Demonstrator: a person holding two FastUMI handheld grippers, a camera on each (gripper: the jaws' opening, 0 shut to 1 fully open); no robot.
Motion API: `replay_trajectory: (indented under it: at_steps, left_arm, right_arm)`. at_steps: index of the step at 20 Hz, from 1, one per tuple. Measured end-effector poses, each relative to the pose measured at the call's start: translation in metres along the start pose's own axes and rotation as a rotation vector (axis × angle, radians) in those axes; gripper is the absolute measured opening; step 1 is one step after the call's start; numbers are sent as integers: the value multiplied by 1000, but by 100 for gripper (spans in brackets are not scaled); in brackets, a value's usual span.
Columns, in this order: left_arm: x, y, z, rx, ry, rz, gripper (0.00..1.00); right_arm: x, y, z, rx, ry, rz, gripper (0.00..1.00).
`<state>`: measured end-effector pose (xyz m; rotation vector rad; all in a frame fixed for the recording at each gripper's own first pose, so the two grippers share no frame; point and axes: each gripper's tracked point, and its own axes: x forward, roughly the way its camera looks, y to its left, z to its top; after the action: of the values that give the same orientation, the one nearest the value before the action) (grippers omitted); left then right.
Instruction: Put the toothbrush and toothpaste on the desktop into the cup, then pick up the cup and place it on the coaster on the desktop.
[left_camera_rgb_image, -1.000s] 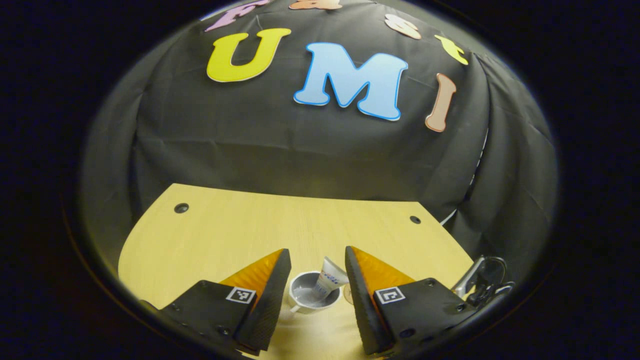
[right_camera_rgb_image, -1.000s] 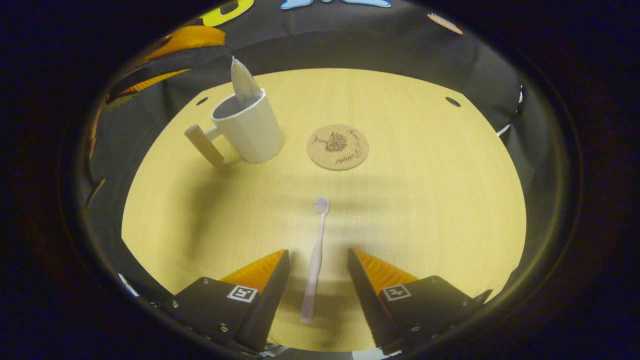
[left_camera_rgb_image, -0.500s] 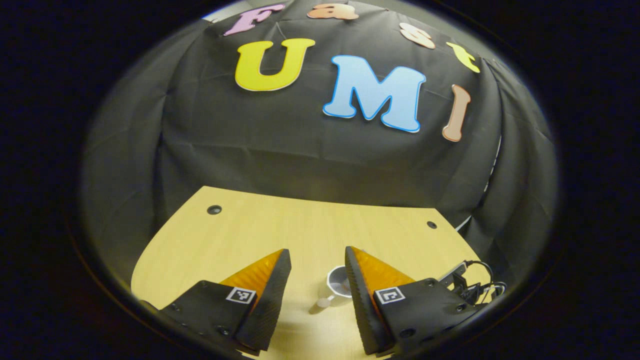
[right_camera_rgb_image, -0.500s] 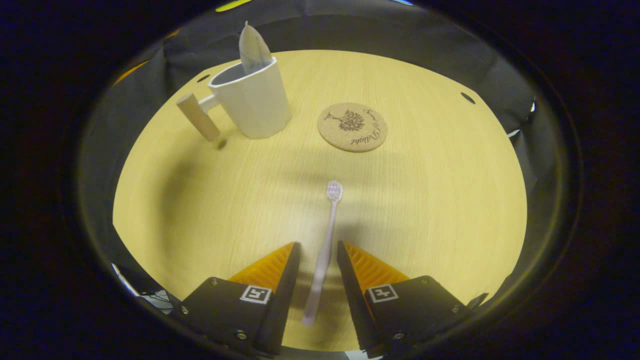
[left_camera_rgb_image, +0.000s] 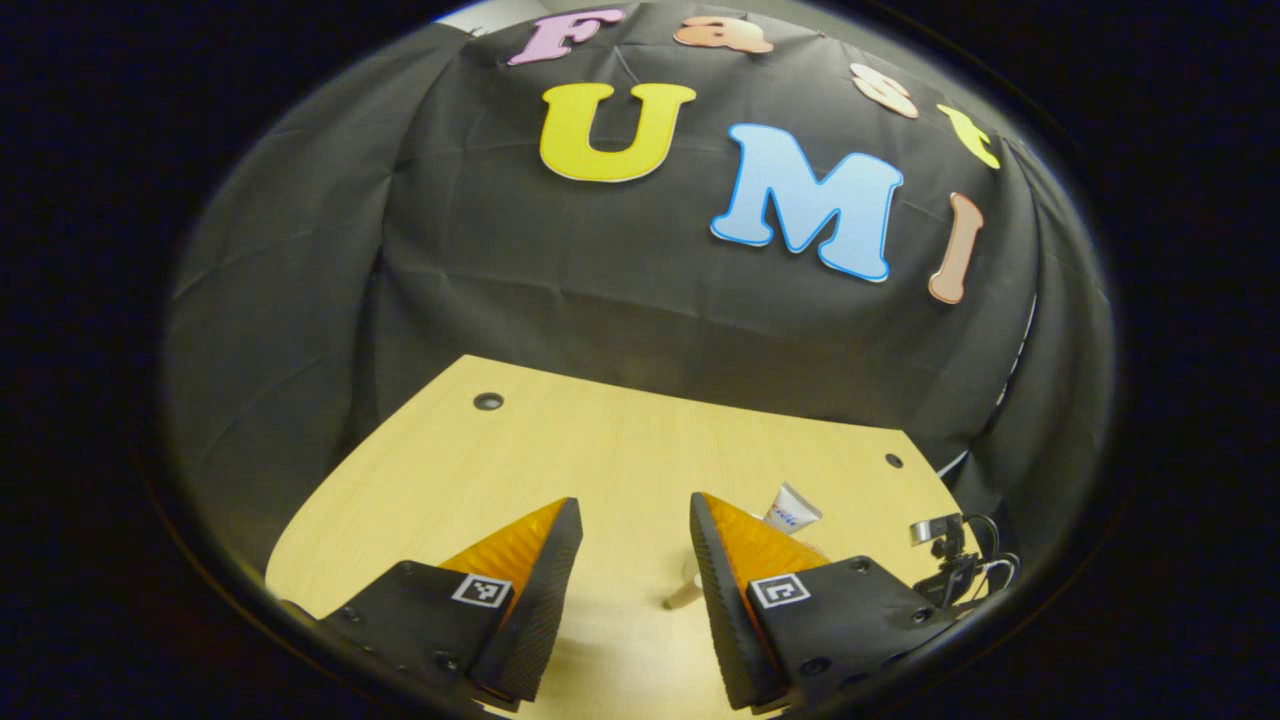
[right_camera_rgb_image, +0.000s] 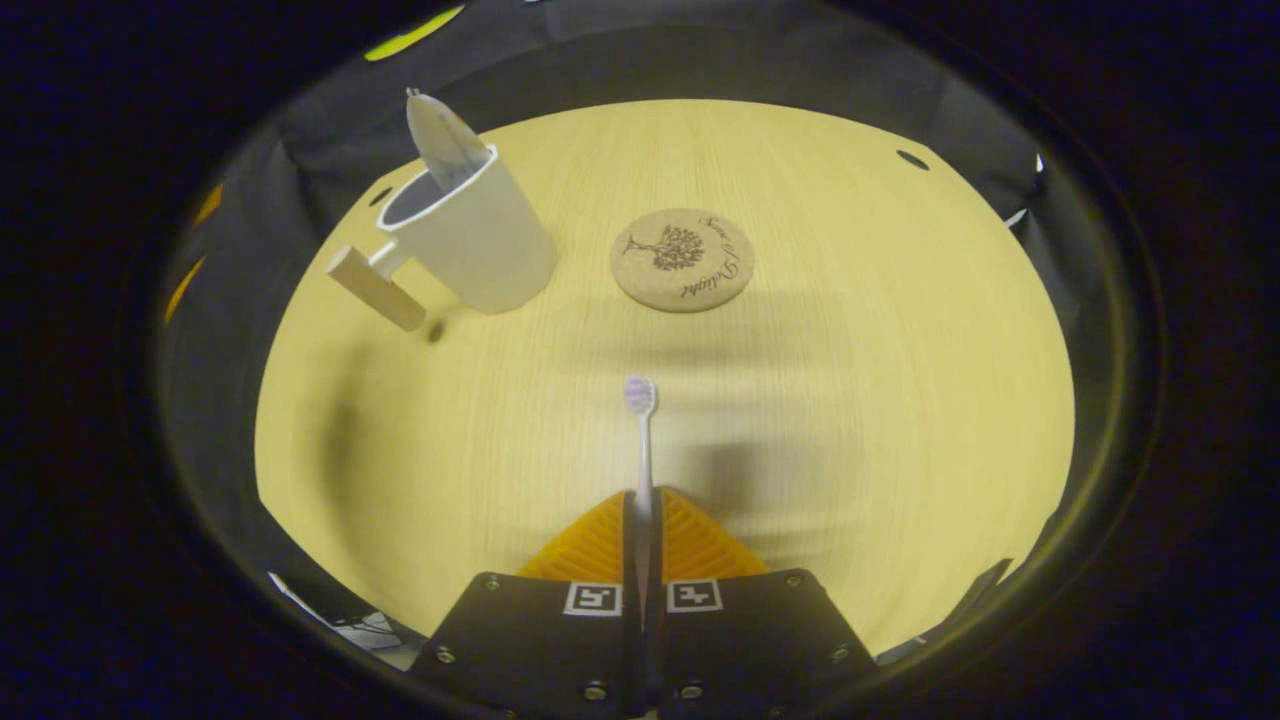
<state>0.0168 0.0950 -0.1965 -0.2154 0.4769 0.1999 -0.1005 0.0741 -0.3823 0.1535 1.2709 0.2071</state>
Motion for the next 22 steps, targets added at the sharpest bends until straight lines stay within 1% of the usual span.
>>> replay_trajectory:
  at_steps: [3,6,8,11,15,17,19,20,22]
  left_arm:
    - [-6,13,-2,-11,3,23,65]
    - [-10,21,-3,-21,3,38,65]
    - [-12,24,-4,-24,7,43,65]
    - [-16,28,-7,-25,11,49,65]
    - [-24,40,-10,-29,14,65,65]
    - [-30,48,-10,-38,14,76,65]
    - [-37,57,-9,-47,14,89,65]
    - [-42,63,-9,-50,13,98,72]
    - [-53,75,-10,-49,10,121,72]
  right_arm:
    - [-11,0,16,13,-53,17,2]
    - [-27,4,44,66,-115,49,2]
    - [-43,13,71,99,-172,79,2]
    - [-75,32,122,127,-288,135,2]
    - [-129,67,197,116,-473,215,2]
    - [-148,88,228,103,-554,259,2]
    - [-155,109,252,71,-609,283,2]
    - [-158,118,260,50,-622,294,2]
    - [-150,134,269,6,-635,300,2]
